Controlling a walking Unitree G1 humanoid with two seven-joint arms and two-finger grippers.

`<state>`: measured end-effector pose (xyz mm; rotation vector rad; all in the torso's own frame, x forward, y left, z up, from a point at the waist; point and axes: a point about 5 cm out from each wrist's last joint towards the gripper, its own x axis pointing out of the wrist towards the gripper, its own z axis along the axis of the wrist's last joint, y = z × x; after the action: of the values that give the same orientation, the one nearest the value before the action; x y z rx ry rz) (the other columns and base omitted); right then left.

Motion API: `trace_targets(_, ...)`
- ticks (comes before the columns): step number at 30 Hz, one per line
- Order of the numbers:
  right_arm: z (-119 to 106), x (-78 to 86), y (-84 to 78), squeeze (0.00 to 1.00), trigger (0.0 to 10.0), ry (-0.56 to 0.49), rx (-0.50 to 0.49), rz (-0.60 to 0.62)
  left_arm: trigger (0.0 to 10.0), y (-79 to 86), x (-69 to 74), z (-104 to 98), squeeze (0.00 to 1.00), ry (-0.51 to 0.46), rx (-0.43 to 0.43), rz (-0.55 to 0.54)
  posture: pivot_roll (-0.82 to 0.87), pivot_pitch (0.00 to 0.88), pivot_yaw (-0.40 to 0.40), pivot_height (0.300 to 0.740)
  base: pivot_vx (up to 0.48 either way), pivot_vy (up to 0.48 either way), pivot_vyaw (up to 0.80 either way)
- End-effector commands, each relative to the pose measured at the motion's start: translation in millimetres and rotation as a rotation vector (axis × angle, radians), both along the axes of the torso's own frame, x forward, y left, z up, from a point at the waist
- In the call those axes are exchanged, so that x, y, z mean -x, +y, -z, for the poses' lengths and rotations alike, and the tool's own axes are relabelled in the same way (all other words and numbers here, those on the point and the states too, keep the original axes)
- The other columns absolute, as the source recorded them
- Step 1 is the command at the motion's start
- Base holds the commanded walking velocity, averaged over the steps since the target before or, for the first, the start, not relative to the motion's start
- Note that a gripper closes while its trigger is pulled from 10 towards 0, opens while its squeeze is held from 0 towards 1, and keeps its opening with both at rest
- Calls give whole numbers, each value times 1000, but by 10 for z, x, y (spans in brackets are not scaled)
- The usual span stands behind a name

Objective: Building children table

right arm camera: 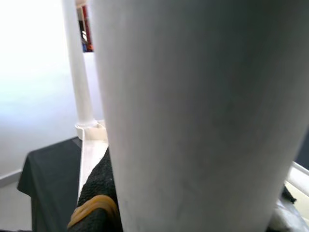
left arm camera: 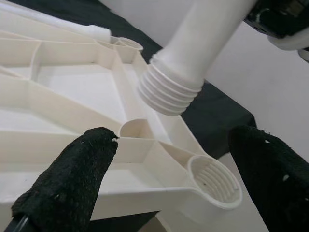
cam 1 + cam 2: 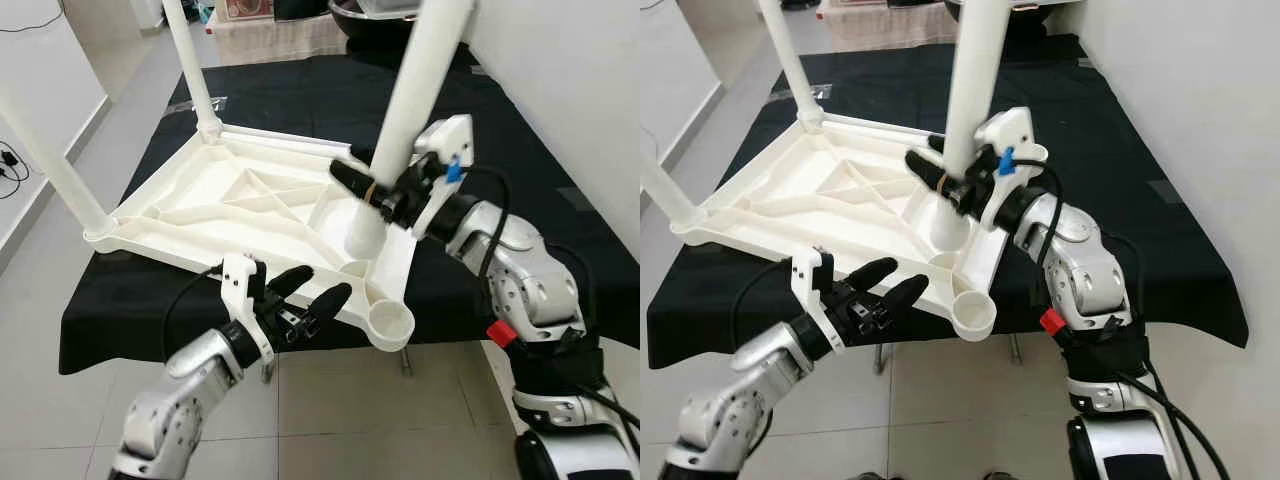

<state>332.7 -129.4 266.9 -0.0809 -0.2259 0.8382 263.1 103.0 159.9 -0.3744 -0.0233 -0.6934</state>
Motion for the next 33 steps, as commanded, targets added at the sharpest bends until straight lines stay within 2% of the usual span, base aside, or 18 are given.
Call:
trace_targets(1,-16,-1,-14,0,10000,-20,2,-12,10000,84,5,2,0,-2,-10,-62,-14,206,37,740,0,0,0)
trace_targets(2,-22,-4,-5,0,10000,-26,-9,-22,10000,136,31,-11,0,-15,-23,-106,-8,212,38,740,0,0,0)
trace_targets(3,-22,-4,-5,0,10000,-26,-9,-22,10000,136,31,-11,0,-15,-23,-106,-8,212,38,740,0,0,0)
trace_targets(4,-16,7,54,0,10000,-36,-29,-35,10000,175,94,-21,0,-37,-45,-144,-6,213,39,740,0,0,0)
trace_targets(5,-16,7,54,0,10000,-36,-29,-35,10000,175,94,-21,0,-37,-45,-144,-6,213,39,740,0,0,0)
trace_targets(8,89,113,206,0,10000,-12,-98,-89,10000,100,217,-26,0,-56,-48,-118,-1,213,44,740,0,-435,0)
trace_targets(14,192,243,323,0,10000,12,-108,-148,10000,66,225,-32,0,-65,-59,-149,-8,201,62,740,0,-431,667)
trace_targets(18,197,218,308,0,10000,13,-112,-131,10000,93,182,-16,0,-62,-94,-189,-16,187,66,740,0,-321,742)
trace_targets(21,192,186,284,0,10000,12,-109,-98,10000,102,171,4,0,-60,-125,-201,-18,183,65,740,0,0,0)
trace_targets(25,200,219,293,0,10000,3,-69,-132,10000,76,248,28,0,-66,-163,-151,-20,180,65,740,0,0,0)
trace_targets(26,194,258,300,0,10000,0,-62,-176,10000,50,316,64,0,-61,-187,-99,-13,182,64,740,0,0,0)
trace_targets(29,185,293,306,0,10000,-7,-52,-219,10000,27,378,109,0,-52,-209,-51,-7,182,62,740,0,0,0)
trace_targets(33,167,335,328,0,10000,-14,-26,-302,10000,-7,473,131,0,-53,-205,11,-3,184,61,740,0,0,0)
